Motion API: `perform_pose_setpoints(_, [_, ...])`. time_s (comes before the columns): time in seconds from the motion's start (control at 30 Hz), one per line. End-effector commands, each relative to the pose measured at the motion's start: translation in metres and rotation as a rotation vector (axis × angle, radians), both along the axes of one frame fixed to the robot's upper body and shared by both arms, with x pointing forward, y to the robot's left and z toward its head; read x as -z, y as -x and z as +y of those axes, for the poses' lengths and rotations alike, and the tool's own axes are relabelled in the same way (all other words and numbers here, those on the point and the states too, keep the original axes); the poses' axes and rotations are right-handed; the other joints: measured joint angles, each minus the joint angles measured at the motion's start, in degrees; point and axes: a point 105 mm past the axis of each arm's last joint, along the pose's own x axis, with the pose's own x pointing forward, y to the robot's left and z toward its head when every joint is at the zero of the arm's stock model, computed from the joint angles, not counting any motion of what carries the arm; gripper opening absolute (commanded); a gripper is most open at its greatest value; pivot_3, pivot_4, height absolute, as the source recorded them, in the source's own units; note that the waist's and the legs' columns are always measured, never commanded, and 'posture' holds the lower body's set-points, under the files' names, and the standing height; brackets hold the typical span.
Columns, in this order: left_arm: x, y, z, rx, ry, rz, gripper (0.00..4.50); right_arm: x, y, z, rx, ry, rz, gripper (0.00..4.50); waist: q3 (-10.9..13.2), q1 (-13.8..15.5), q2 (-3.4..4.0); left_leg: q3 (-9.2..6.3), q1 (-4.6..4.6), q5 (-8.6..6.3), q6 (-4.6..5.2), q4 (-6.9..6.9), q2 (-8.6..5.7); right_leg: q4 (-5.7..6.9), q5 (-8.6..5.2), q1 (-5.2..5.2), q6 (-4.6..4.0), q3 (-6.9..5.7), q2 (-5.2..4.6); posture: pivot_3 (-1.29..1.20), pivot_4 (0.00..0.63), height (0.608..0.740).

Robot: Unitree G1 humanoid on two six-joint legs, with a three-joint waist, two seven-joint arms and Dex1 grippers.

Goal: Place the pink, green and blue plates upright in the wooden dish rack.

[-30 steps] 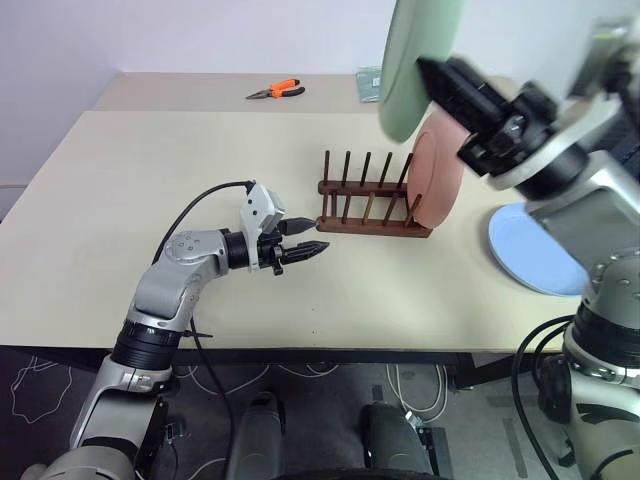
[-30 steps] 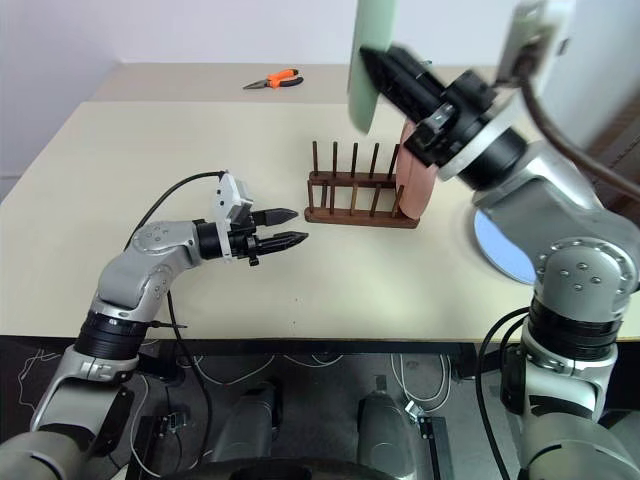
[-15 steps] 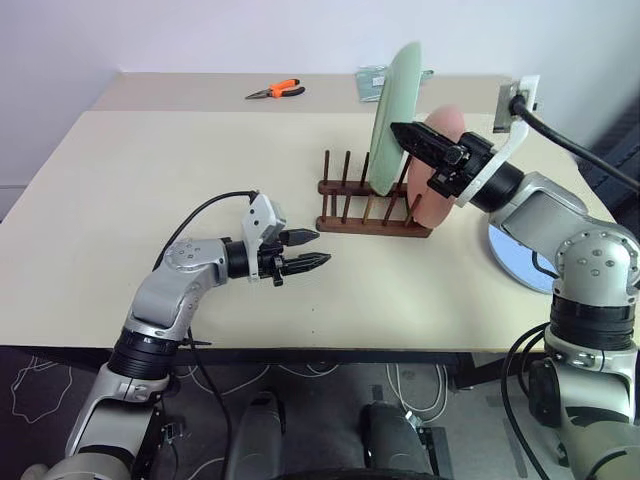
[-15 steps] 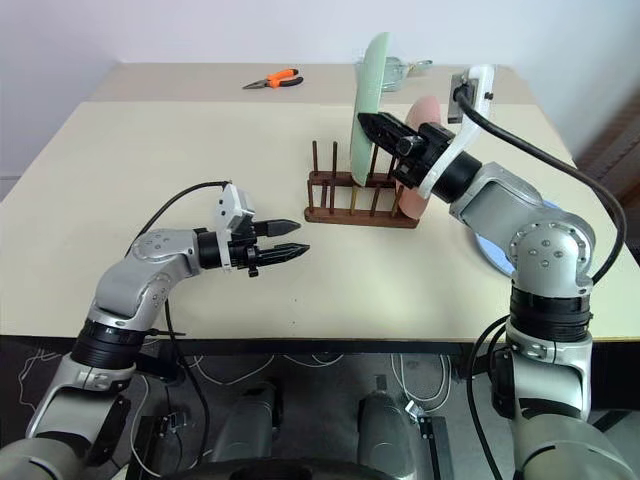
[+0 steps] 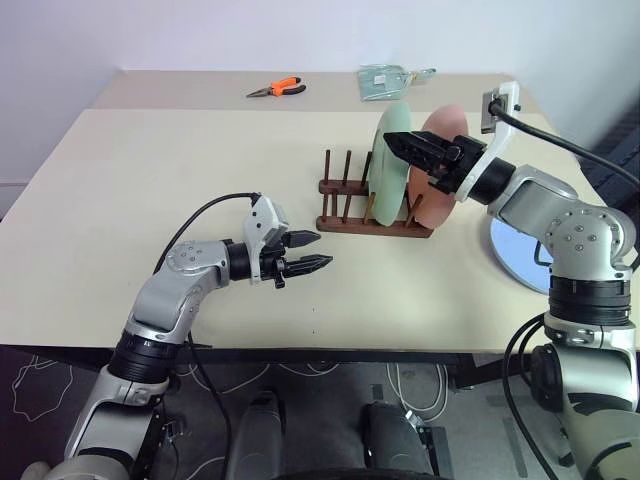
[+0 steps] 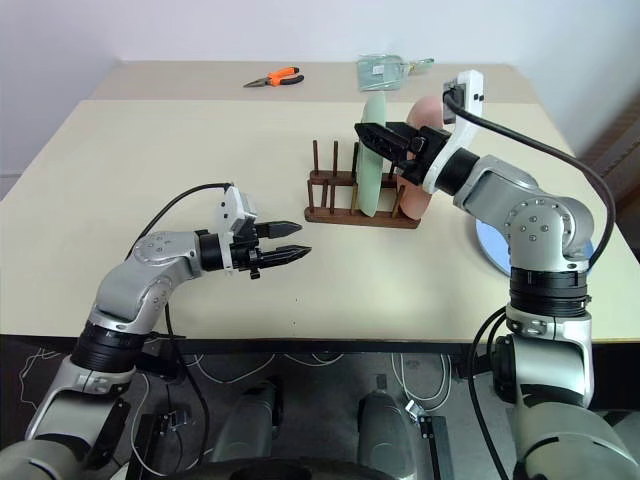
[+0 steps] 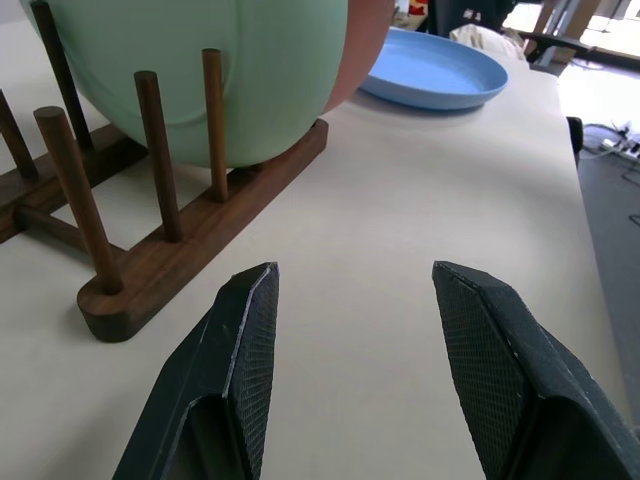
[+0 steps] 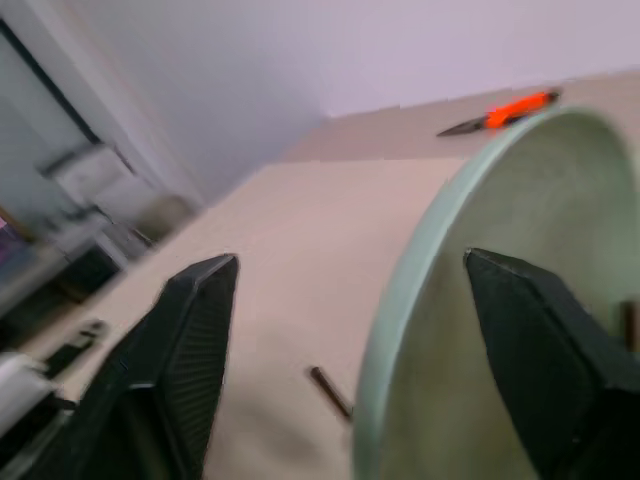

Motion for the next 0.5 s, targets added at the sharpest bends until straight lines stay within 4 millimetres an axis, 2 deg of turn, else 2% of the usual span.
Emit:
perform_pose_setpoints(0.03, [-0.006, 0.004, -0.003, 0.011, -0.001, -0.032, 2.49, -0.026, 0.014, -0.007, 0.028, 0.162, -0.195, 3.42, 0.00, 0.14, 0.00, 0.00, 0.00, 0.00, 0.00, 0.00, 0.00, -0.01, 0.00, 0.00, 0.00, 0.00, 0.00, 0.00, 0.150, 0.740])
perform_pose_setpoints(0.13, [-0.006, 0.006, -0.005, 0.020, 0.001, -0.031, 2.49, -0.038, 0.028, -0.017, 0.043, 0.237, -0.282, 3.42, 0.00, 0.19, 0.00, 0.00, 0.00, 0.00, 0.00, -0.01, 0.00, -0.02, -0.01, 0.00, 0.00, 0.00, 0.00, 0.00, 0.150, 0.740])
perform_pose_setpoints(0.23, [-0.005, 0.007, -0.007, 0.028, 0.000, -0.031, 2.49, -0.051, 0.042, -0.025, 0.051, 0.241, -0.329, 3.42, 0.00, 0.19, 0.00, 0.00, 0.00, 0.00, -0.01, 0.00, 0.00, -0.02, -0.01, 0.01, -0.01, 0.00, 0.00, 0.00, 0.150, 0.740])
perform_pose_setpoints(0.27, [-0.005, 0.007, -0.009, 0.034, -0.001, -0.033, 2.49, -0.060, 0.050, -0.036, 0.074, 0.220, -0.351, 3.42, 0.00, 0.20, -0.01, 0.00, 0.00, 0.00, -0.01, 0.01, 0.00, -0.02, -0.01, 0.01, -0.01, 0.00, 0.00, 0.00, 0.150, 0.740])
perform_pose_setpoints(0.3, [-0.005, 0.008, -0.011, 0.042, -0.003, -0.037, 2.49, -0.067, 0.058, -0.055, 0.136, 0.209, -0.364, 3.97, 0.00, 0.39, -0.01, 0.00, 0.00, 0.00, -0.01, 0.01, 0.01, -0.03, -0.01, 0.01, -0.01, 0.00, 0.00, 0.00, 0.150, 0.740])
perform_pose_setpoints(0.33, [-0.005, 0.008, -0.014, 0.056, -0.001, -0.037, 2.49, -0.069, 0.066, -0.075, 0.212, 0.219, -0.361, 4.26, 0.01, 0.73, -0.03, -0.01, -0.01, 0.00, -0.01, 0.01, 0.00, -0.04, -0.01, 0.03, -0.02, 0.00, 0.00, 0.00, 0.150, 0.740])
perform_pose_setpoints(0.37, [-0.007, 0.010, -0.018, 0.076, 0.012, -0.033, 2.49, -0.063, 0.073, -0.095, 0.291, 0.248, -0.339, 4.48, 0.01, 1.43, -0.07, -0.01, -0.04, -0.01, 0.00, 0.03, -0.01, -0.10, -0.02, 0.06, -0.01, -0.02, 0.00, 0.00, 0.150, 0.740])
perform_pose_setpoints(0.4, [-0.008, 0.012, -0.021, 0.089, 0.021, -0.031, 2.49, -0.057, 0.077, -0.107, 0.339, 0.272, -0.320, 4.48, 0.01, 1.76, -0.10, -0.01, -0.09, -0.02, 0.01, 0.03, -0.02, -0.16, -0.02, 0.07, -0.02, -0.02, -0.01, 0.00, 0.150, 0.740])
perform_pose_setpoints(0.5, [-0.013, 0.013, -0.029, 0.122, 0.064, -0.012, 2.49, -0.019, 0.088, -0.128, 0.394, 0.371, -0.197, 4.48, 0.00, 1.81, -0.08, 0.00, -0.02, -0.05, 0.06, 0.08, -0.02, -0.20, -0.01, 0.15, -0.02, -0.01, 0.00, 0.00, 0.150, 0.740])
